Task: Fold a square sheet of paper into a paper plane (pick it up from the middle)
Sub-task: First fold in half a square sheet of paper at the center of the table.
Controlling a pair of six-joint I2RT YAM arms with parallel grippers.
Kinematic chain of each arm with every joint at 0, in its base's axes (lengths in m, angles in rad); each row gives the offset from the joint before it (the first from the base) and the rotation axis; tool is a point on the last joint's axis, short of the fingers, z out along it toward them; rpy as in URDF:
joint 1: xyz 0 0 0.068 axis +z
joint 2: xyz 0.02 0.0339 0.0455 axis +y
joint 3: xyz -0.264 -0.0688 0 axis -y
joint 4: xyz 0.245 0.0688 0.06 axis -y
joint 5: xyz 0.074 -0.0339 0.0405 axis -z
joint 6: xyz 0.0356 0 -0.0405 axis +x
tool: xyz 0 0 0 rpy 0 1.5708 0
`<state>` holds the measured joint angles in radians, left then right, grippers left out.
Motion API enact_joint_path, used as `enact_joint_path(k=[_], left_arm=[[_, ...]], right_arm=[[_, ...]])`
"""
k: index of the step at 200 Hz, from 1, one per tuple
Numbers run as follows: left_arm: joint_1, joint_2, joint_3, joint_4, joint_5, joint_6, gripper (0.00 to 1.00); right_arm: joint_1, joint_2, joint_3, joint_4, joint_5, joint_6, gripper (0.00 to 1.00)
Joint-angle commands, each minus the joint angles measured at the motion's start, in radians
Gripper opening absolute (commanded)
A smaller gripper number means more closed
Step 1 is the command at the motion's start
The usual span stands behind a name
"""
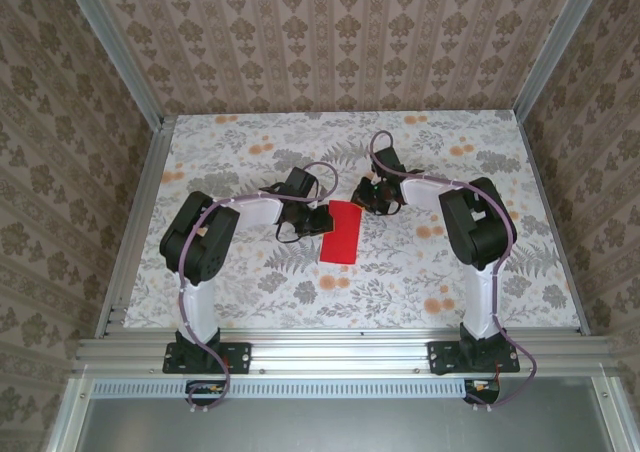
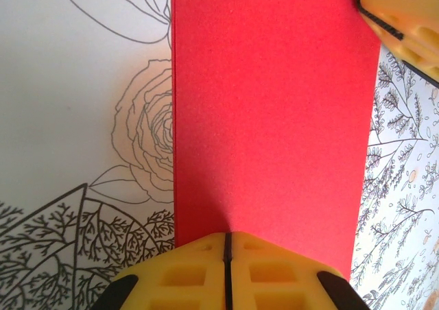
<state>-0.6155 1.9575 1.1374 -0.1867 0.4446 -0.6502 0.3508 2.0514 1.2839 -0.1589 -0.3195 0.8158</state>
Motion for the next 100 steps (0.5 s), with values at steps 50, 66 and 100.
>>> enact_joint_path(k=[50, 66, 100], left_arm=[[-0.007, 0.088, -0.056, -0.148, -0.123, 0.019, 0.09], [-0.007, 0.088, -0.054, -0.146, -0.123, 0.015, 0.09], [-0.009, 0.093, -0.048, -0.142, -0.122, 0.006, 0.09]], right_arm=[[-0.024, -0.043, 0.036, -0.085, 0.09, -0.058, 0.12], [-0.016, -0.119, 0.013, -0.084, 0.082, -0.075, 0.13], [0.028, -0.193, -0.105, -0.028, -0.023, -0.035, 0.13]])
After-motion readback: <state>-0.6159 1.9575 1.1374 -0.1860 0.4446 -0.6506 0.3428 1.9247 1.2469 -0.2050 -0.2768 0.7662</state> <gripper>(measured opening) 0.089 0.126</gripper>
